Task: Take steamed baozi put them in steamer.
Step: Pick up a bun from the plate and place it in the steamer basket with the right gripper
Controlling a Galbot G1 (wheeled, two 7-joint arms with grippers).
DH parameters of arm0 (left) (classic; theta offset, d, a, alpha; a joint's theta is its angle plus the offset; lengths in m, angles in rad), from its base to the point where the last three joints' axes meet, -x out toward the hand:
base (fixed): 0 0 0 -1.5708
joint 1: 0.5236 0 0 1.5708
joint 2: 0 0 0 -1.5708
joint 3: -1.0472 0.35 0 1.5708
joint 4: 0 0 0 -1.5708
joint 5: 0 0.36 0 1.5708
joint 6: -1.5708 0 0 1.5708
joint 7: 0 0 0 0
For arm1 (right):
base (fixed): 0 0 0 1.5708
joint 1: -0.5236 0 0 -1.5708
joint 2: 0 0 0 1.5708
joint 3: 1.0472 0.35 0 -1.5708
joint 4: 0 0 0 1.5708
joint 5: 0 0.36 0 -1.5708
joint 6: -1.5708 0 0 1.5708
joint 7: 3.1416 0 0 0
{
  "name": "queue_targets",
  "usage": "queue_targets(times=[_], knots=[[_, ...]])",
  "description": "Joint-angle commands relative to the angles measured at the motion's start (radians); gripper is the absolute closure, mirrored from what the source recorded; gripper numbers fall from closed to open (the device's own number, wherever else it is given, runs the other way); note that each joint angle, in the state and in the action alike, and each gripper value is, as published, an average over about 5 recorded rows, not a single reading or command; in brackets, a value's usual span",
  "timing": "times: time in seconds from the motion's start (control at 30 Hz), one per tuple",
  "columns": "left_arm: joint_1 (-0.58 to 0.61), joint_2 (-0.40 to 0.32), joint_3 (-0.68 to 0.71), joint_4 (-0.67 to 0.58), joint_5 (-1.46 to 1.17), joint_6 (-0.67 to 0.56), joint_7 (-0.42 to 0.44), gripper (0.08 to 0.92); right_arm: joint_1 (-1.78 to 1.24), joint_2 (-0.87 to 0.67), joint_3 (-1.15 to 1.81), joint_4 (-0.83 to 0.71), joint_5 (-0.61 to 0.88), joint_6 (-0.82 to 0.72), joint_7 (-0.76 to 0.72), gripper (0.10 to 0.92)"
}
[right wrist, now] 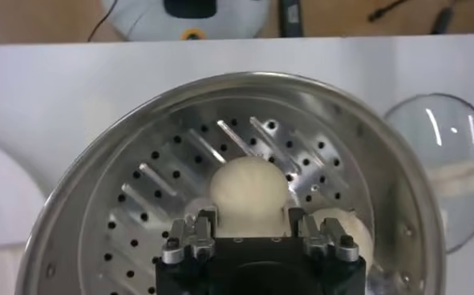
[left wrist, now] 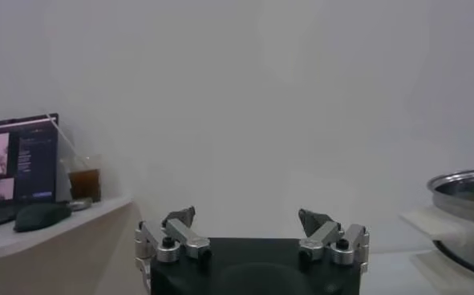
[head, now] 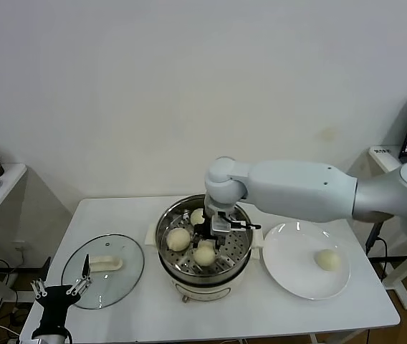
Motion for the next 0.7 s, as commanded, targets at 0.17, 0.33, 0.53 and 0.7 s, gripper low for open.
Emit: queue_targets(times=[0.17,0.33,0.53,0.7], knots=[[-0.002,-0.001,0.002,0.004,0.000,-0.001,0.000,0.177,-0.012,0.015,-0.010,-0.008,-0.031,0.084,0.018,0.442],[-0.002,0.001,0.000,0.003,-0.001,-0.001,0.000,0.177,0.017,-0.008,0.011,0.005,0.018,0.064,0.011,0.314],[-0.009,0.006,-0.003,0.002,-0.005,-0.001,0.000,0.177,0.095,-0.120,0.067,0.037,0.072,0.006,-0.018,0.208],[-0.016,0.012,-0.003,0.001,-0.007,0.000,0.001,0.177,0.129,-0.297,0.111,0.073,0.152,-0.139,-0.036,0.203]])
